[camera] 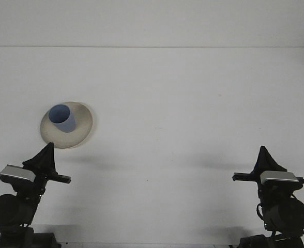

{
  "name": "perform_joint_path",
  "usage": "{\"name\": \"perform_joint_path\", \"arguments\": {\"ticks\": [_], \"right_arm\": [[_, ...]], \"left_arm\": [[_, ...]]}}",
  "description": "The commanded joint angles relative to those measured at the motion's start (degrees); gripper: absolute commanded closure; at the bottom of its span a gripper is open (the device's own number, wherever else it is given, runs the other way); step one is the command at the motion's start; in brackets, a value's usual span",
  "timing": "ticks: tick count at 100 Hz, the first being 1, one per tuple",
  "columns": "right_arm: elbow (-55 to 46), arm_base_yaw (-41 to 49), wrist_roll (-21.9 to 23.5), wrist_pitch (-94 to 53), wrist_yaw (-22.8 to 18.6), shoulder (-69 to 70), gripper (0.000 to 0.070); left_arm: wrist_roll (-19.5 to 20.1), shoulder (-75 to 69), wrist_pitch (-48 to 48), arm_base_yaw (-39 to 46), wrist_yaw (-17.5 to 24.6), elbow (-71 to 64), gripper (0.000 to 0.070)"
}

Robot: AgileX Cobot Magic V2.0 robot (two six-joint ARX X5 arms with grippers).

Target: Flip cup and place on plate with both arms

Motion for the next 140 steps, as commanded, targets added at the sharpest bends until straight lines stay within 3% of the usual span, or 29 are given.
{"name": "perform_joint_path", "arguments": {"ticks": [1,64,75,85,91,119,140], "right_arm": [[0.4,0.1,1.0,0.6,0.0,0.0,0.0700],[0.4,0.1,1.0,0.6,0.0,0.0,0.0700],[0.4,0.1,1.0,0.6,0.0,0.0,0.0700],[0.4,0.1,1.0,0.6,0.0,0.0,0.0700],[0.4,0.1,1.0,0.6,0.0,0.0,0.0700],[0.4,0.1,1.0,0.6,0.0,0.0,0.0700],[0.4,0.1,1.0,0.5,0.0,0.0,0.0700]], "left_arm": [[-1.2,-0.4,0.7,0.1,-0.2,0.6,0.0687],[-1.3,-1.0,0.7,0.1,-0.6,0.6,0.0687],[-1.6,-1.9,-0.1,-0.1,-2.3,-0.6,0.0688],[-1.7,-4.1,0.6,-1.7,-9.4,-4.9,0.0687],[-2.7,-6.1,0.8,-2.6,-11.5,-8.3,0.0687],[-4.5,-16.9,0.7,-2.8,-11.9,-19.9,0.0687],[-5.2,-16.9,0.7,-2.7,-14.5,-22.5,0.0686]]}}
